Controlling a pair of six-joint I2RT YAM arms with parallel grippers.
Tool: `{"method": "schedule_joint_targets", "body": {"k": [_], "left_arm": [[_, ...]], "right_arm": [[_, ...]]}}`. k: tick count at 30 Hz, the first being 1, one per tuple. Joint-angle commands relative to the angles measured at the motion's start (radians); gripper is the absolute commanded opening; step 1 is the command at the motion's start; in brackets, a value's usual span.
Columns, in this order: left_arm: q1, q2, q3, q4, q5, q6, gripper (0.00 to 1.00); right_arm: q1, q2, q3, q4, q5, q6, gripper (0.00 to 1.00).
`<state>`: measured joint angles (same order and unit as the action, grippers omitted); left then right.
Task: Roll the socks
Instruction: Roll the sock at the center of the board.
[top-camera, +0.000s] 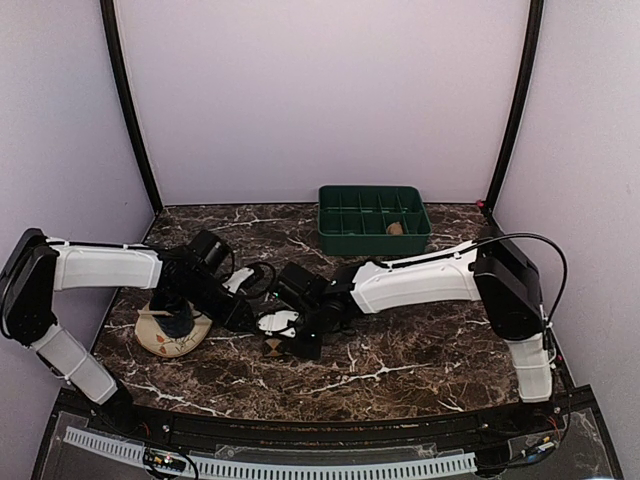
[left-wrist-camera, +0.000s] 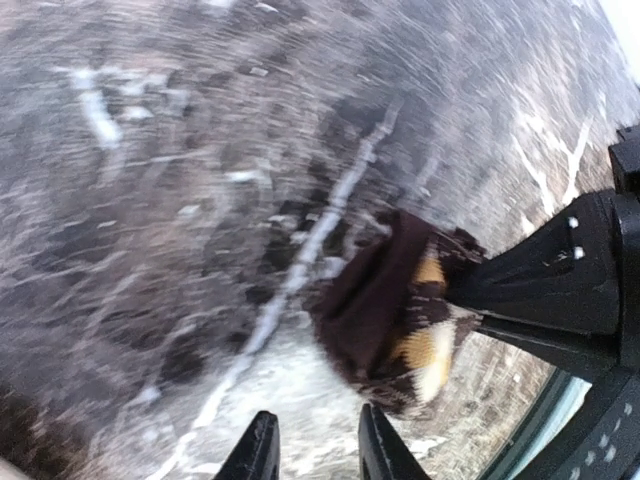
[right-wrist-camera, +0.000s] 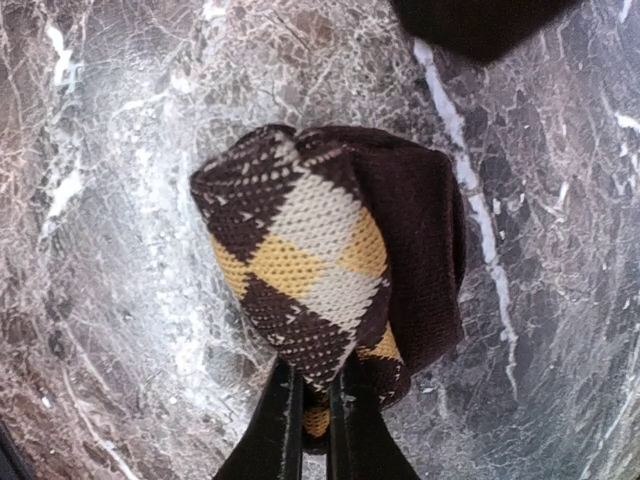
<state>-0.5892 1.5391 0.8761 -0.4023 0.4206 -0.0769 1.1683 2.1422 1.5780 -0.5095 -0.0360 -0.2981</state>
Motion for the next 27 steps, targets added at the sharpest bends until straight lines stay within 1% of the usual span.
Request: {"method": "schedule_joint_targets", "body": {"k": [1, 8, 10, 14, 19, 27], "left_arm": [[0.0, -0.1, -0.057, 0.077, -0.134, -0.094, 0.3], [-0.014, -0.235, -0.161, 0.168, -0.192, -0.162, 0.3], [-0.02, -0.274, -0.174, 0.168, -0.221, -0.171, 0.3], [-0.108, -0.318, -0.195, 0.158, -0.314, -0.191, 0.28], [-0.245, -0.364, -0.224, 0.155, -0.464, -0.234, 0.28], [-0.405, -0.475, -0.298, 0.138, -0.665, -0.334, 0.28]], "right_arm": [[-0.021, 0.052, 0.043, -0.147, -0.122, 0.057, 0.0], [-0.054, 0.104, 0.175, -0.271, -0.231, 0.079, 0.0], [-0.066, 0.123, 0.217, -0.302, -0.271, 0.089, 0.0], [-0.085, 0.17, 0.305, -0.375, -0.332, 0.097, 0.0], [-0.095, 0.231, 0.402, -0.453, -0.362, 0.102, 0.0], [-0.108, 0.258, 0.442, -0.48, -0.383, 0.109, 0.0]]}}
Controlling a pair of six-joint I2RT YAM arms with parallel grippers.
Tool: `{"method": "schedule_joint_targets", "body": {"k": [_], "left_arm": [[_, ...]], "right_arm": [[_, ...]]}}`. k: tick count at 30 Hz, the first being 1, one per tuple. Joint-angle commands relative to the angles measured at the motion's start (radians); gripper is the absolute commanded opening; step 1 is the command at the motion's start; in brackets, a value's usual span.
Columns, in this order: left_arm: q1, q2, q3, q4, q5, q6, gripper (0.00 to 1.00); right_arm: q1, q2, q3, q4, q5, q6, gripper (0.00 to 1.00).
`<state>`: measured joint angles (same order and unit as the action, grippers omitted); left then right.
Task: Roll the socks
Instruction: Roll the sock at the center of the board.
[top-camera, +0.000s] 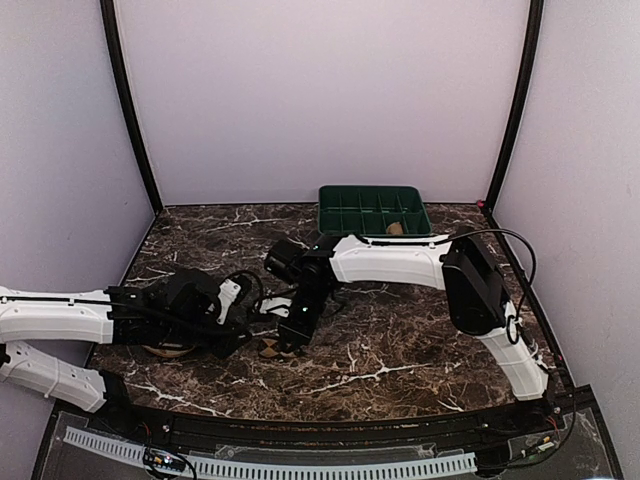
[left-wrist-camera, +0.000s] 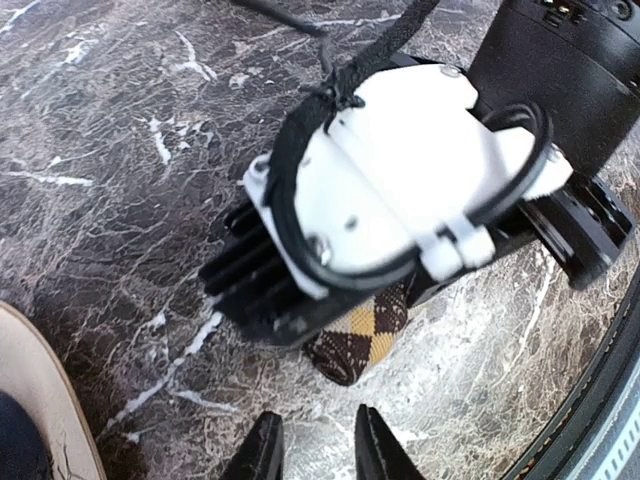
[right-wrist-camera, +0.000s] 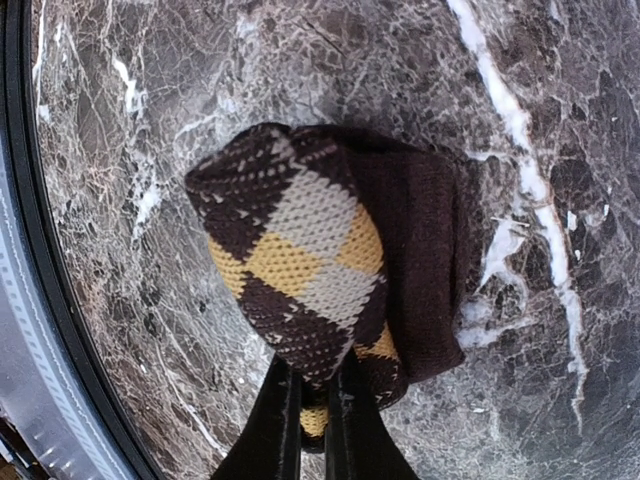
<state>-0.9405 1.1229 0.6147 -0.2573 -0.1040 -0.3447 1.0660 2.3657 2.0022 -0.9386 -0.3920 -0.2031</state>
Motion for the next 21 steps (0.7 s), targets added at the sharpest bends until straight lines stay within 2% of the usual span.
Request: {"method": "schedule_joint_targets", "body": {"k": [1, 8, 15, 21], "left_arm": [[-0.067, -0.069, -0.044, -0.008, -0.157, -0.071, 0.28], [-0.198, -0.058, -0.065, 0.046, -0.217, -0.02, 0.29], [-0.321, 0.088, -0.05, 0.12, -0.293, 0.084, 0.33], [-0.356, 0.194, -0.016, 0.149, -0.373, 0.157, 0.34]], "right_arm": [[-0.007, 0.034, 0.016, -0.05, -0.028, 0.016, 0.0], [-0.014, 0.048, 0.025, -0.058, -0.057, 0.019, 0.0], [-0.025, 0.062, 0.039, -0.076, -0.092, 0.014, 0.0], [-0.032, 0.062, 0.051, -0.085, -0.115, 0.007, 0.0]]}}
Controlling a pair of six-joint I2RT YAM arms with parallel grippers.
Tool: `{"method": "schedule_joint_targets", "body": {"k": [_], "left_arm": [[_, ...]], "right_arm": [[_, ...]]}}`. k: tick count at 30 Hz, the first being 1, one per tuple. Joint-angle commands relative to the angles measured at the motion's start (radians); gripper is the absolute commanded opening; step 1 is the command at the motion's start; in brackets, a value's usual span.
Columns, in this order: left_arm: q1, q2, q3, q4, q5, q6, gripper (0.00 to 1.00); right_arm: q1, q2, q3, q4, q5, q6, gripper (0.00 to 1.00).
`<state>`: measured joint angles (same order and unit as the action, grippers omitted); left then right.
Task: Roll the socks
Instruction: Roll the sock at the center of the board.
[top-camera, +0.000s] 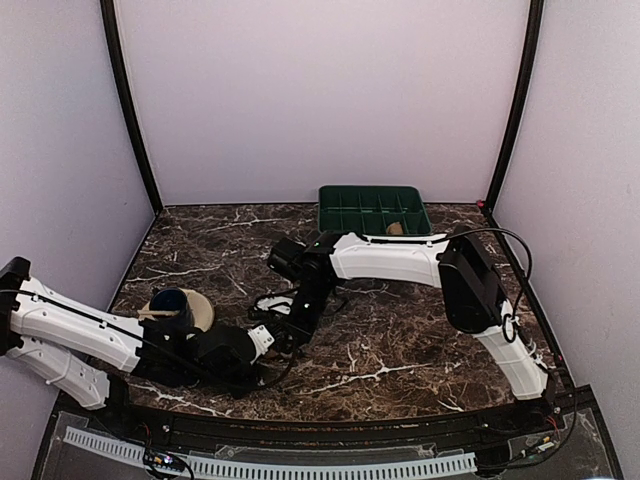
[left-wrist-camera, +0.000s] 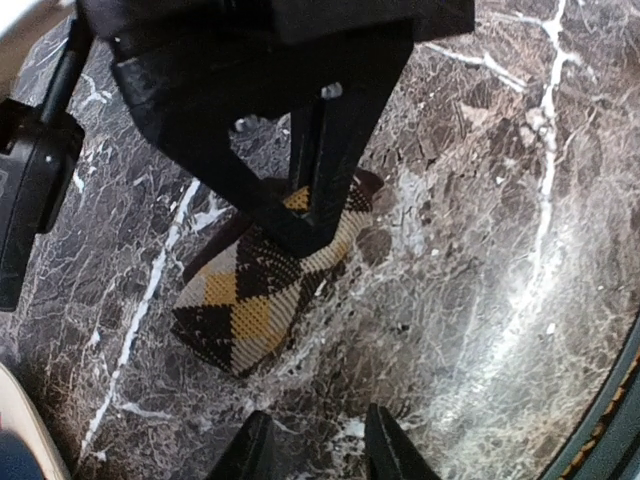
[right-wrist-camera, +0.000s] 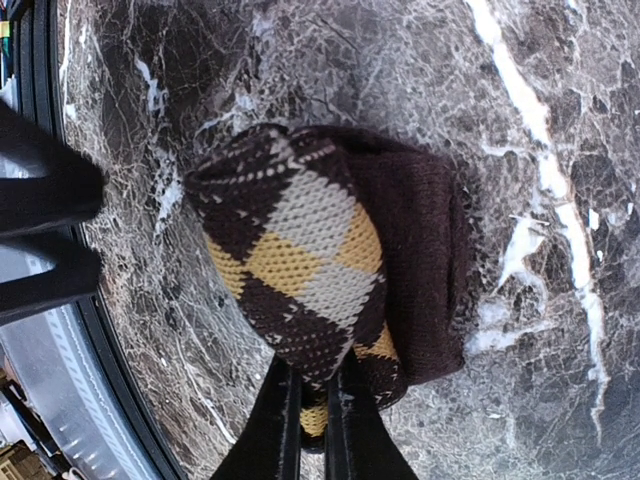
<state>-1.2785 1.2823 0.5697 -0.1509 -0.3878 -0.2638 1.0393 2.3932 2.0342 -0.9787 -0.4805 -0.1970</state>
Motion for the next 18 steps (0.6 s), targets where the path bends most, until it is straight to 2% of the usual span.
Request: {"method": "schedule_joint_targets", "body": {"k": [1, 7, 11, 18], "left_arm": [[-0.021, 0.043, 0.03, 0.057, -0.101, 0.093, 0.35], [-0.034, 0.085, 0.045, 0.105, -0.179, 0.178, 0.35], [-0.04, 0.108, 0.053, 0.134, -0.164, 0.25, 0.35], [-0.05, 0.167, 0.074, 0.123, -0.141, 0.282, 0.36]], "right_arm": [[-0.005, 0.036, 0.02, -0.047, -0.031, -0.001, 0.0], [-0.005, 0.039, 0.018, -0.053, -0.044, -0.01, 0.0], [-0.007, 0.042, 0.024, -0.058, -0.05, -0.013, 0.0], [-0.012, 0.04, 0.023, -0.062, -0.058, -0.016, 0.0]]}}
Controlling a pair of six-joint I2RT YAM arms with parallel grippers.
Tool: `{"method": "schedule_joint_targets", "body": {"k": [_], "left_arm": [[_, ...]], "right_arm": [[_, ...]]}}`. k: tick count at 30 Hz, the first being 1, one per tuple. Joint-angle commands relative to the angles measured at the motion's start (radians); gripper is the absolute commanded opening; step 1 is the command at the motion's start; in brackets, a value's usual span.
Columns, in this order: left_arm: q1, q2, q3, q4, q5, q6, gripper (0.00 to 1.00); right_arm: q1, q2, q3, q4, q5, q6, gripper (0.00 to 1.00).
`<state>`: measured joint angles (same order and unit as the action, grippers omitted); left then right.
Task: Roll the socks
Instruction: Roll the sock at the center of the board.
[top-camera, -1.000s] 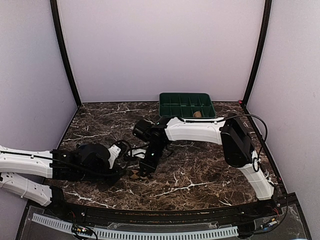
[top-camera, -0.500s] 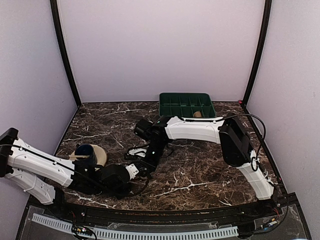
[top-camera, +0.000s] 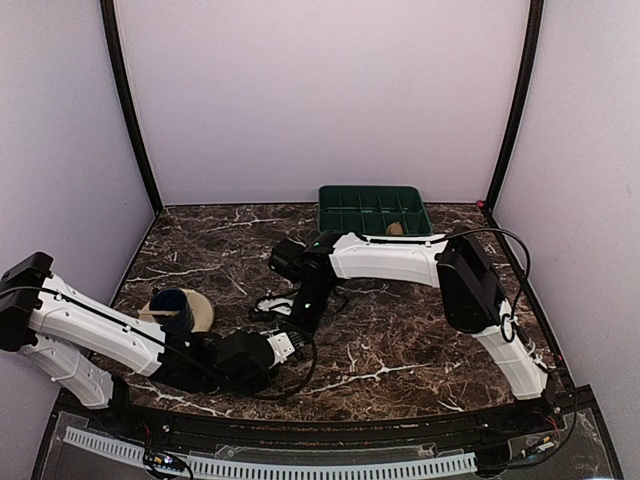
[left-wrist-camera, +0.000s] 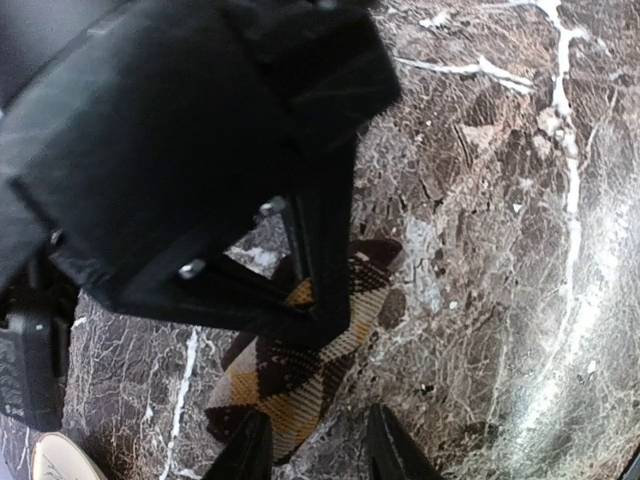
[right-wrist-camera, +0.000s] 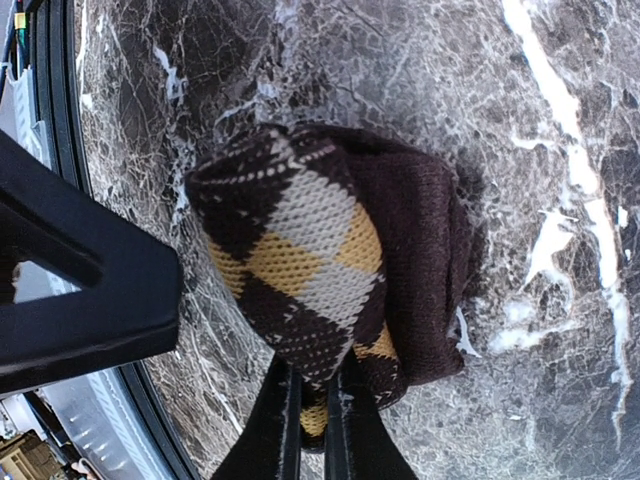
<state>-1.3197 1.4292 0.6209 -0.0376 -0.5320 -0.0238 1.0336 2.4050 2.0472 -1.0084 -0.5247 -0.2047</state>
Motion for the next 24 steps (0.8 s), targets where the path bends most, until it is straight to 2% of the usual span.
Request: {"method": "schedule_joint_targets", "body": {"k": [1, 8, 24], "left_arm": [[-0.01, 0.029, 0.028, 0.009, 0.002, 0.045, 0.35], [-0.01, 0.098, 0.057, 0.016, -0.05, 0.068, 0.36], [-0.004, 0.211, 0.096, 0.046, -0.069, 0.133, 0.37]], "right_arm": [[-0.007, 0.026, 0.009, -0.033, -0.016, -0.01, 0.0], [-0.007, 0.023, 0.001, -0.037, -0.032, -0.017, 0.0], [-0.017, 0.02, -0.013, -0.051, -0.083, -0.037, 0.0]]}}
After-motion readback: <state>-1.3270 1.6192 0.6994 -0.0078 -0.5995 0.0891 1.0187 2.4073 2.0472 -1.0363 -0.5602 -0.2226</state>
